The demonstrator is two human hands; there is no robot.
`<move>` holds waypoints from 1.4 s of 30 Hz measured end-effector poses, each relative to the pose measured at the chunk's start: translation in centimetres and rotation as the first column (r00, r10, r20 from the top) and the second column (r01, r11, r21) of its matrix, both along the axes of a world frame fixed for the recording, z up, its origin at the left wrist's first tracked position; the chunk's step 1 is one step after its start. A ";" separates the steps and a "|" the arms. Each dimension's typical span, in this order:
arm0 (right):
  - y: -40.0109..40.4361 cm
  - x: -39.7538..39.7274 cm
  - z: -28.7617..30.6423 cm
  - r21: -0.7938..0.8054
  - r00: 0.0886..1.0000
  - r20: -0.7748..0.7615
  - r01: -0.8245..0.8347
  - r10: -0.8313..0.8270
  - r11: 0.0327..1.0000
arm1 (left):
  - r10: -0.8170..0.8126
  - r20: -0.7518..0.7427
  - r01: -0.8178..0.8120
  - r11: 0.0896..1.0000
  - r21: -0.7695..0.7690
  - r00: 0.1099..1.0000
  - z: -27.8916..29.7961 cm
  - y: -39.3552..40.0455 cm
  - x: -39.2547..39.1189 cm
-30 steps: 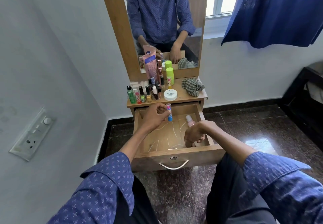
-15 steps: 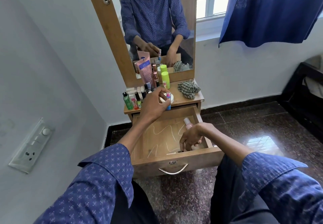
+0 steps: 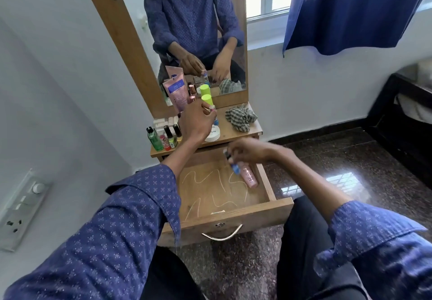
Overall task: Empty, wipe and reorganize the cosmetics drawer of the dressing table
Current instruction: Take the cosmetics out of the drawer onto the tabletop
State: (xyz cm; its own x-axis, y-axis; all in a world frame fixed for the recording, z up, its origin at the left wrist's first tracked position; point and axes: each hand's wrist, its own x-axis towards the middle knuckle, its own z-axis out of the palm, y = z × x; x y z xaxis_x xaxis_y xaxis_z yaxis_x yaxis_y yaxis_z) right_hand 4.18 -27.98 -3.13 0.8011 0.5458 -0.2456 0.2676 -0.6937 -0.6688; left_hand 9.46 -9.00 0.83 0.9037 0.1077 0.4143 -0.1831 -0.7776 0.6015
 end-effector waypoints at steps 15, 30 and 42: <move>3.0 7.0 2.8 0.115 0.671 0.580 0.494 -0.462 0.862 | 0.056 0.032 -0.061 0.980 0.187 0.998 -1.4 -0.6 2.3; 4.0 7.3 2.7 0.050 0.699 0.566 0.501 -0.438 0.864 | -0.024 0.143 -0.001 0.985 0.172 0.989 -1.4 -0.1 0.8; 3.1 1.2 -0.7 -0.239 0.767 0.497 0.570 -0.405 0.786 | -0.118 0.169 0.092 0.984 0.155 0.979 -7.3 -1.5 -5.4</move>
